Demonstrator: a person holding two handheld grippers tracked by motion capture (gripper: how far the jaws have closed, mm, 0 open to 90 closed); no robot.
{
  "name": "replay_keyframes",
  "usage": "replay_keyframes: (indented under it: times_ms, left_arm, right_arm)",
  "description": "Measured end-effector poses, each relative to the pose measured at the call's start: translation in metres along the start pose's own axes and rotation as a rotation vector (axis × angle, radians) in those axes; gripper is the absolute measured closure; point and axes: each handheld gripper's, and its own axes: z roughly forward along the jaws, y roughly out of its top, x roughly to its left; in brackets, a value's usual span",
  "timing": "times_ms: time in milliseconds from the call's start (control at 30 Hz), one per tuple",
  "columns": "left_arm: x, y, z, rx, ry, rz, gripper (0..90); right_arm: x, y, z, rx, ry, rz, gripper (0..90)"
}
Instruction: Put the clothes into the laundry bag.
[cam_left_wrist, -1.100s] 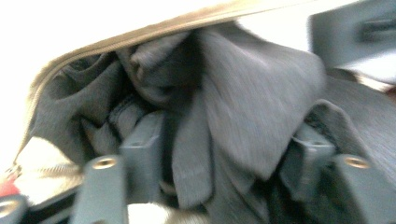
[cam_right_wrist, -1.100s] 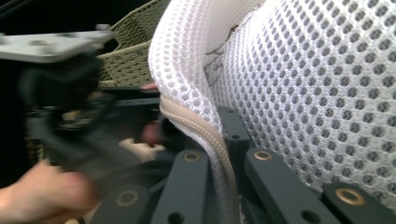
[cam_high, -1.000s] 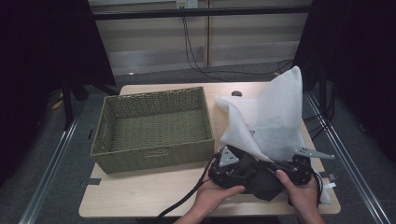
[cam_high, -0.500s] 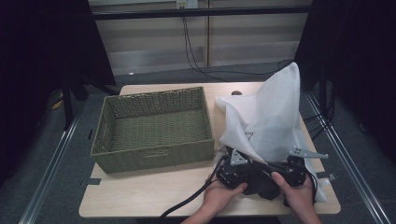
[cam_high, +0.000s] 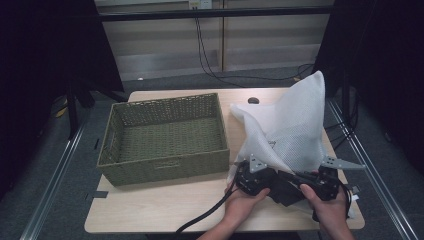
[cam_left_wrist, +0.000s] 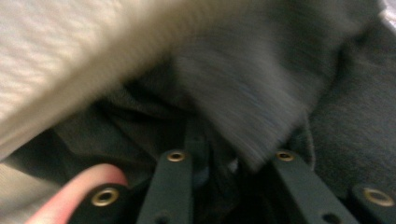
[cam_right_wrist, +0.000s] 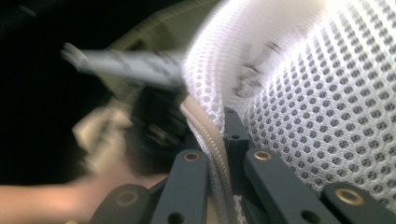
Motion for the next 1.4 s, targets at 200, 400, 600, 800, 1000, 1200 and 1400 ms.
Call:
replay_keyframes:
  times_ms: [200, 400, 600, 800, 1000, 1200, 1400]
  left_arm:
    - [0.003, -0.003, -0.03, -0.01, -0.058, 0.037, 43.0]
    - [-0.006, -0.015, -0.017, 0.104, -0.123, 0.051, 36.7]
    - [-0.008, -0.005, -0.001, 0.109, -0.12, 0.06, 80.8]
    - [-0.017, 0.008, -0.017, -0.112, -0.203, 0.049, 86.5]
    - [-0.049, 0.028, -0.036, -0.235, -0.158, 0.168, 85.4]
    - [-0.008, -0.006, -0.004, -0.004, -0.137, 0.029, 74.8]
    - [-0.001, -0.012, -0.053, -0.065, -0.12, 0.166, 50.0]
  right_arm:
    - [-0.022, -0.01, 0.006, 0.016, -0.052, 0.075, 89.2]
    - [-0.02, -0.011, 0.013, 0.023, -0.035, 0.074, 89.2]
    - [-0.018, -0.013, 0.018, 0.033, -0.013, 0.07, 89.2]
    - [-0.005, 0.001, 0.001, -0.047, 0.001, -0.035, 89.2]
    - [0.029, 0.02, -0.023, -0.146, -0.012, -0.161, 89.1]
    - [-0.006, -0.004, 0.004, 0.001, -0.102, -0.019, 89.2]
    - [-0.027, -0.015, 0.021, 0.068, -0.128, 0.03, 89.1]
